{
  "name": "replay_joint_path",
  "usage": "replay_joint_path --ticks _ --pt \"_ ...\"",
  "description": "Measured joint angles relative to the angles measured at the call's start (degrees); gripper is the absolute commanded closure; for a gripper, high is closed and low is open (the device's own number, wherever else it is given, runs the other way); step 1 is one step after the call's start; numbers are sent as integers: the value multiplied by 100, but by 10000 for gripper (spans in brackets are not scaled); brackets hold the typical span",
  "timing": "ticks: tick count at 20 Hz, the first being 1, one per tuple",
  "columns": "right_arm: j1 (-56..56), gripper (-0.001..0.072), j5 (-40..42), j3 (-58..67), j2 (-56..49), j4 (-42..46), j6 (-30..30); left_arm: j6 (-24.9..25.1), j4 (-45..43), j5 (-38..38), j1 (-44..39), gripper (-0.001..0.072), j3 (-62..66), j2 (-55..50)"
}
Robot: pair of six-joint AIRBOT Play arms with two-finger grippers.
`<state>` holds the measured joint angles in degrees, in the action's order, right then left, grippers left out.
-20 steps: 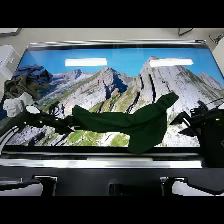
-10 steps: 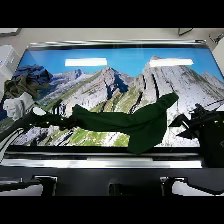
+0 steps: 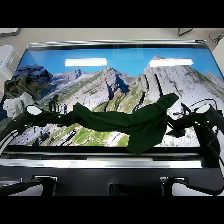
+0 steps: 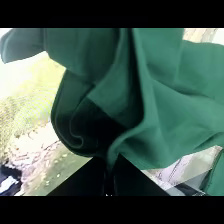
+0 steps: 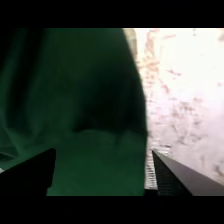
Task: Fold the clothes and pants, and hang the long-sleeved shirts on hangers.
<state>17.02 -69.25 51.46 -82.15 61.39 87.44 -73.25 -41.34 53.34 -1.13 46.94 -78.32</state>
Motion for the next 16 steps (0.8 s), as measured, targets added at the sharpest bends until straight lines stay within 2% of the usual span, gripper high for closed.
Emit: replay_joint_path --ticks 1,2,3,6,9,16 --pt "-90 310 129 -9 -28 -33 74 0 0 7 0 687 0 26" --pt "-168 593 282 -22 -57 -7 120 0 0 26 0 686 0 48" --pt "-221 674 378 -31 -79 46 177 0 0 57 0 687 -2 72" --pt "-313 675 476 129 20 70 203 127 -7 140 15 687 129 282" --pt "-343 674 485 848 501 225 35 232 -11 170 168 687 745 748" --pt "-361 673 1392 3836 2533 1027 -92 55 11 168 892 687 3755 2234"
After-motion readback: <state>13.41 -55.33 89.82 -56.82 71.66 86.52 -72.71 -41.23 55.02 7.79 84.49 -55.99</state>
